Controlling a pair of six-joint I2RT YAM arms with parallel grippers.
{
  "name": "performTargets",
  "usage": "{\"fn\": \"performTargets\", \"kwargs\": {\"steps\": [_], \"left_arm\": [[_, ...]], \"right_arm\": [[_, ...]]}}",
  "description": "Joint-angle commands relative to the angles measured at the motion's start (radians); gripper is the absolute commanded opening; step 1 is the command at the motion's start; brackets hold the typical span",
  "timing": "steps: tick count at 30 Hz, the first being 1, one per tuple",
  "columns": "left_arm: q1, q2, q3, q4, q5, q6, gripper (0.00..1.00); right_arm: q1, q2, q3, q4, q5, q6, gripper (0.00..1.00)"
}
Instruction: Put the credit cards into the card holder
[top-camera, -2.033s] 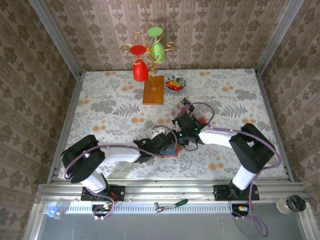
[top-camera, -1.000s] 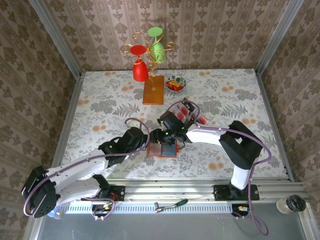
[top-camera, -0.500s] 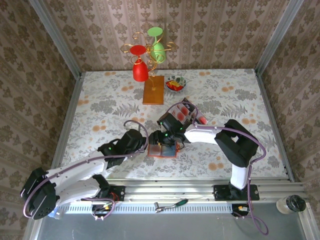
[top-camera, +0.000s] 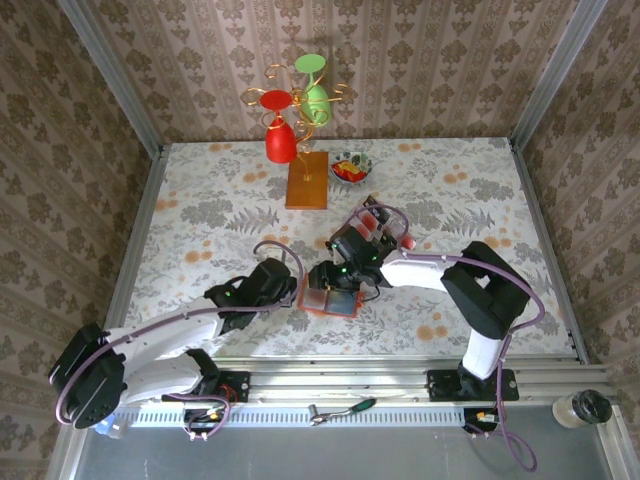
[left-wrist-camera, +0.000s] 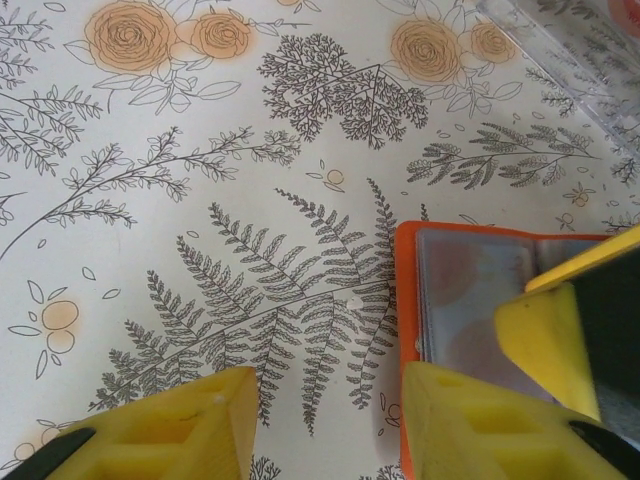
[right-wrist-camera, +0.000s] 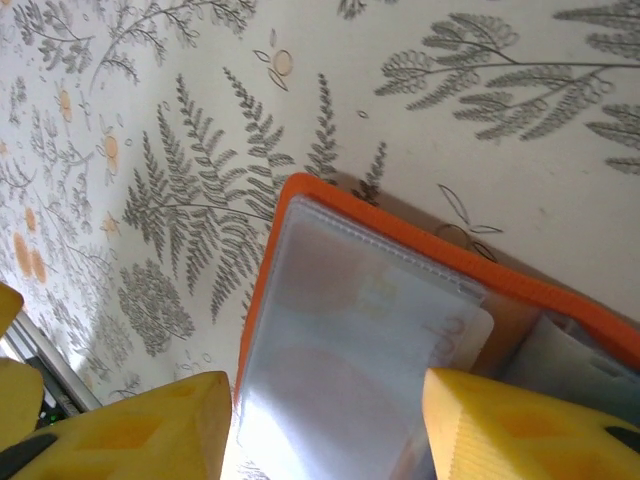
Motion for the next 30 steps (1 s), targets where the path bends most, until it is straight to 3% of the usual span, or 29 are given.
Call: {"fn": "performTargets", "kwargs": {"steps": [1,7,20,30], "left_arm": [[0.005,0.013,0.007,0.014,0.009,-0.011,0.44],[0.001,0.033,0.013,0.02,0.01,-0.013,0.44],[-0.036,0.087,0.037,0.032,-0.003,-0.022,0.43],[-0.052,0.122,0.045,0.055,-0.001,-0.026,0.43]], "right_arm": [[-0.009,-0.042,-0.033,0.011,-0.011,-0.021,0.5],[-0.021,-0.038,-0.046,-0.008,-0.011,-0.057,0.39],[-0.038,0.057,0.065,-0.143,-0.042,-0.345,0.35],[-0.039,-0.054,0.063,-0.165,-0.032,-0.318,0.36]]}}
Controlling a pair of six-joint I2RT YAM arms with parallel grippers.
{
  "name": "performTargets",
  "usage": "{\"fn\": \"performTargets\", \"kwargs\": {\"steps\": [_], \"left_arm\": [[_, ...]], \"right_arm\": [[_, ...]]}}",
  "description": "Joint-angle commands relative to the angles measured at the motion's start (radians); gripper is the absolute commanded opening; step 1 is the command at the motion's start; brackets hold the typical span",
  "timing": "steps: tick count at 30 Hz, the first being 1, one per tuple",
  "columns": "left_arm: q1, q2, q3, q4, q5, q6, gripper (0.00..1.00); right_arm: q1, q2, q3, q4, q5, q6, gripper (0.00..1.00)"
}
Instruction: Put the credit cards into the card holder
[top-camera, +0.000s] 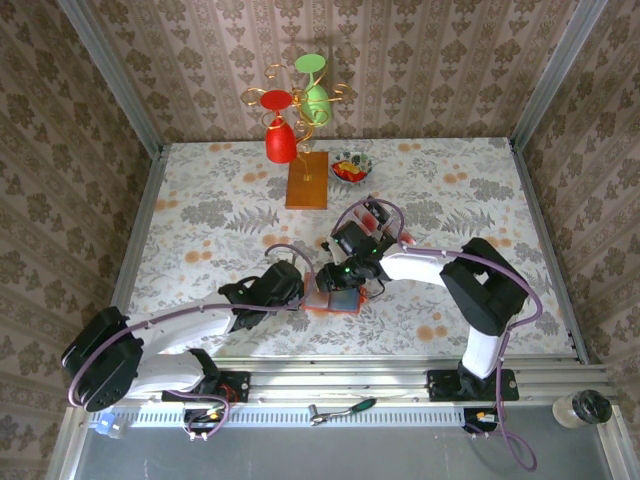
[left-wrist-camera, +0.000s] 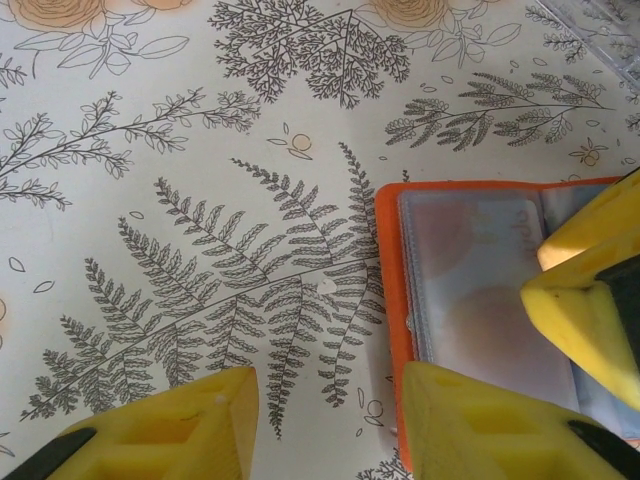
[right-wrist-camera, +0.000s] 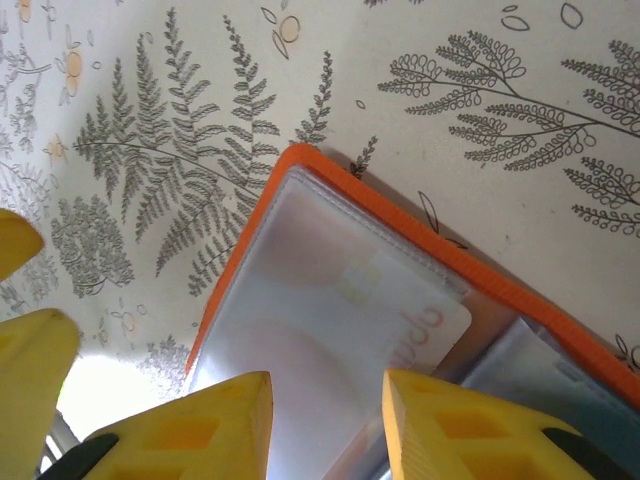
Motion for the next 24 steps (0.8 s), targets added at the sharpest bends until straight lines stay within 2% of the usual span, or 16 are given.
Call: {"fn": "performTargets", "kwargs": {"steps": [1,10,24], "left_arm": [[-0.006,0.013,0.027,0.017,-0.005,-0.018,0.43],[-0.013,0.024,0.027,0.028,-0.007,-0.021,0.43],[-0.02,0.05,0.021,0.04,-0.004,-0.024,0.43]], "right_arm": [[-0.006,-0.078,-0.002,-0.03,0.003,0.002,0.35],[-0.003,-0.088,-0.058,-0.015,0.056,0.066,0.12],[0.022,0.053,-0.012,0.041,0.015,0.095,0.1]]}}
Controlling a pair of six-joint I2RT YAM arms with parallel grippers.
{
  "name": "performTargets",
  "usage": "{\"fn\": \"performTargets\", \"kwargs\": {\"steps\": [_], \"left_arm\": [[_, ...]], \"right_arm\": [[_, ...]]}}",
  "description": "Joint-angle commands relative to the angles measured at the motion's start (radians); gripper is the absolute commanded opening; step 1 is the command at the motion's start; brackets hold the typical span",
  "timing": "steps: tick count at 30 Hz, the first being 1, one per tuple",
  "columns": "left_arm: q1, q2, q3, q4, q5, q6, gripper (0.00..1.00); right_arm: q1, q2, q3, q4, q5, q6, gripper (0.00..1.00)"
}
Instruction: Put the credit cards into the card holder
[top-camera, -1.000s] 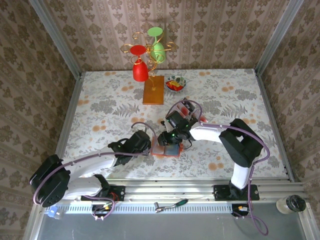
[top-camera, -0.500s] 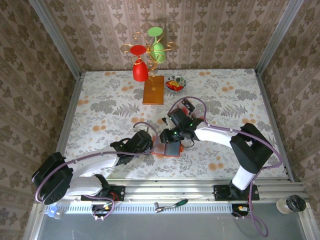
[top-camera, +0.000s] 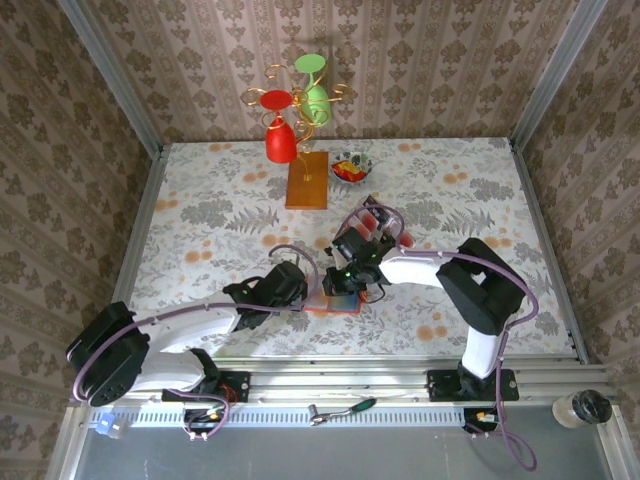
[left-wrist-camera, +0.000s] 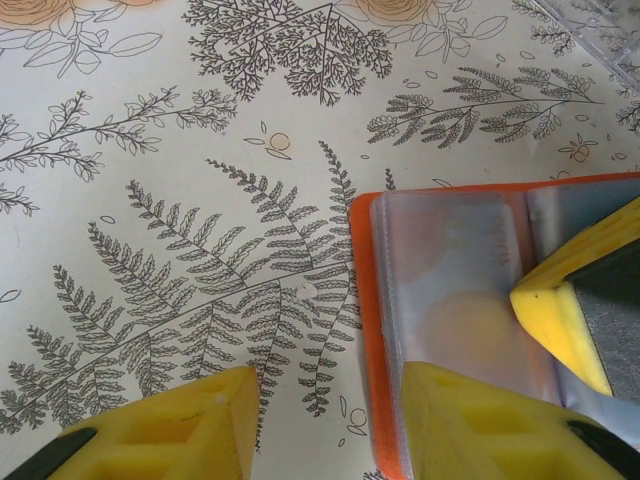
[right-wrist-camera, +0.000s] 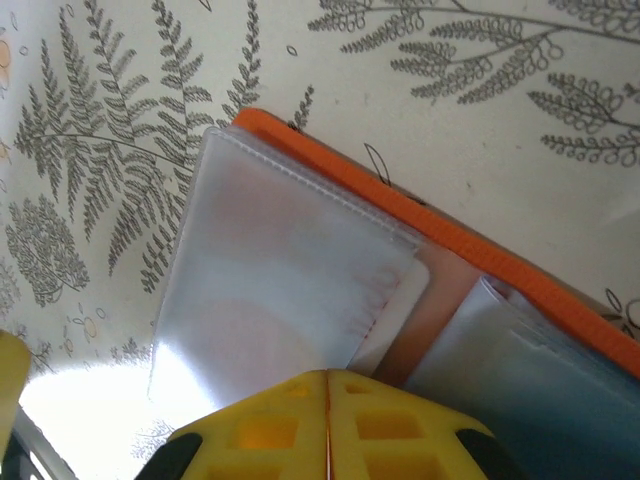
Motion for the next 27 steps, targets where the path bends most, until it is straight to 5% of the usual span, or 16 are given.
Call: {"fn": "performTargets", "kwargs": {"steps": [1,21,27], "left_arm": [[-0.006,0.016,0.018,0.01,-0.003,-0.022,0.43],[-0.008,0.147,0.036,0.059,-0.015,-0.014,0.43],[-0.008,0.142,0.011,0.078,-0.021,-0.026,0.43]], "right_arm": [[0.005,0.023,0.017,0.013,-0.008,0.013,0.1],[-0.015,-0.118,0.026,-0.08,0.029,-0.006,0.12],[-0.108,-0.24,0.017,-0.219,0.155,-0.047,0.24]]}}
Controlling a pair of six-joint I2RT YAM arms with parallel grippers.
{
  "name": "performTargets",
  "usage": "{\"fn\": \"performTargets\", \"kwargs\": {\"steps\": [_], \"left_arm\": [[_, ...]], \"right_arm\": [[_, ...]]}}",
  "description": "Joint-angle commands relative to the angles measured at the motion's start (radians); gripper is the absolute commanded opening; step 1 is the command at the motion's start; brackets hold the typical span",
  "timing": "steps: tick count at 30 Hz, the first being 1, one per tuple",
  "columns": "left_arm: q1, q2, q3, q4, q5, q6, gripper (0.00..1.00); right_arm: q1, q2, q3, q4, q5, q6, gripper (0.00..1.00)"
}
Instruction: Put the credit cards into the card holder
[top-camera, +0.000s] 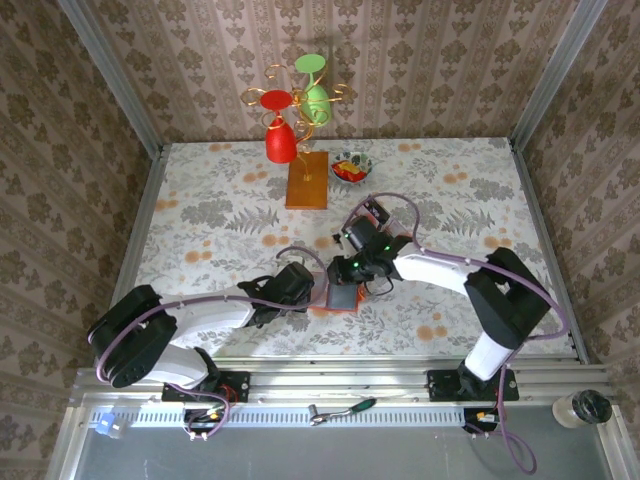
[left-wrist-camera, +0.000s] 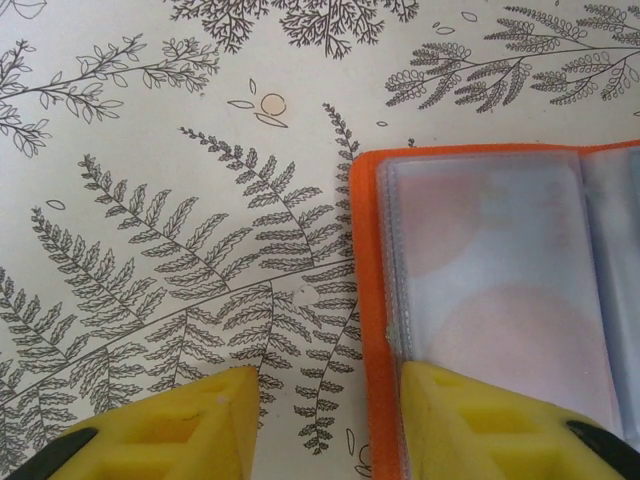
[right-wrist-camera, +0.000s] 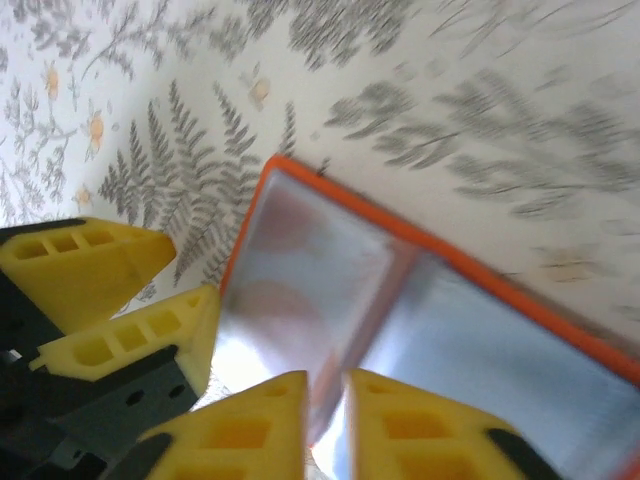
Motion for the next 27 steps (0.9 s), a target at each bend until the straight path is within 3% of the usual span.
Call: {"fn": "performTargets", "kwargs": {"steps": [1,5,13,27], "left_arm": [[-0.008,-0.003,-0.008,0.02,-0.022,-0.017,0.43],[-0.008,-0.004,-0.015,0.028,-0.022,-0.016,0.43],[-0.008,0.0,-0.021,0.034,-0.02,-0.017,0.43],[-0.011,-0.006,-0.024,0.03,-0.023,-0.022,0.43]], "right_arm": [[-0.061,-0.091,0.021,-0.147,0.131,-0.06,0.26],[-0.088,-0.121,0.099,-0.316,0.288,-0.169,0.35],[-0.088,-0.053,0.229,-0.494,0.518,-0.32,0.37],[-0.089,0.057,0.288,-0.527,0.6,-0.388,0.32]]}}
